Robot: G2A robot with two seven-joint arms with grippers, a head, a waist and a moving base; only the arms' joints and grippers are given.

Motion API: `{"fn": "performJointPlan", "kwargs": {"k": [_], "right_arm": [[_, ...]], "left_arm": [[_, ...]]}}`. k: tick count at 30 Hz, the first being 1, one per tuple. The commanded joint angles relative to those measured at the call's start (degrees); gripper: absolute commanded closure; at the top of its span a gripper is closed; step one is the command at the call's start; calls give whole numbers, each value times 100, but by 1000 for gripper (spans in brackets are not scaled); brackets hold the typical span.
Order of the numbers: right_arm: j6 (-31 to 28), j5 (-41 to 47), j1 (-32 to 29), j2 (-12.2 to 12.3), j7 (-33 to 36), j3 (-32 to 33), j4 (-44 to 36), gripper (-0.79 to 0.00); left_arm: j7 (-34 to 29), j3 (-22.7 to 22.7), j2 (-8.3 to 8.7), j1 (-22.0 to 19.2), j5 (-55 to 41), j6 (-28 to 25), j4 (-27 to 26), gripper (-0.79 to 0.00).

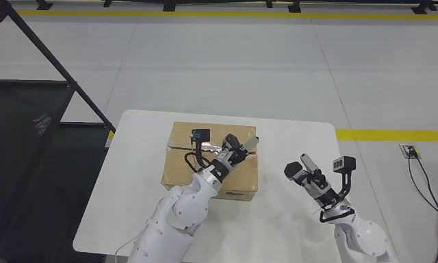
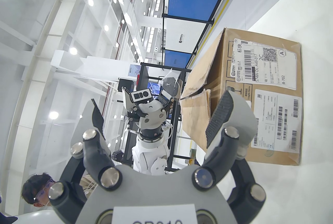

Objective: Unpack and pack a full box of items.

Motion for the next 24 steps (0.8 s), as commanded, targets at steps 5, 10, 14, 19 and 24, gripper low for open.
{"fn": "performJointPlan", "kwargs": {"k": [5, 10, 14, 19, 24], "right_arm": [[-65, 78, -143, 27, -67, 94, -85, -785], [-64, 83, -243, 42, -149, 113, -166, -785], [-31, 78, -314, 55, -227, 133, -245, -785], [-3, 70, -383, 71, -290, 154, -330, -785], [-19, 88, -419, 86, -320, 173, -335, -785]], "left_arm": [[26, 65, -45, -60, 38, -11, 115, -785], [105, 156, -97, -119, 52, 10, 217, -785], [168, 210, -139, -149, 7, -1, 302, -785], [276, 305, -201, -204, -10, 12, 436, -785], [485, 385, -276, -274, -64, 36, 559, -785]]}}
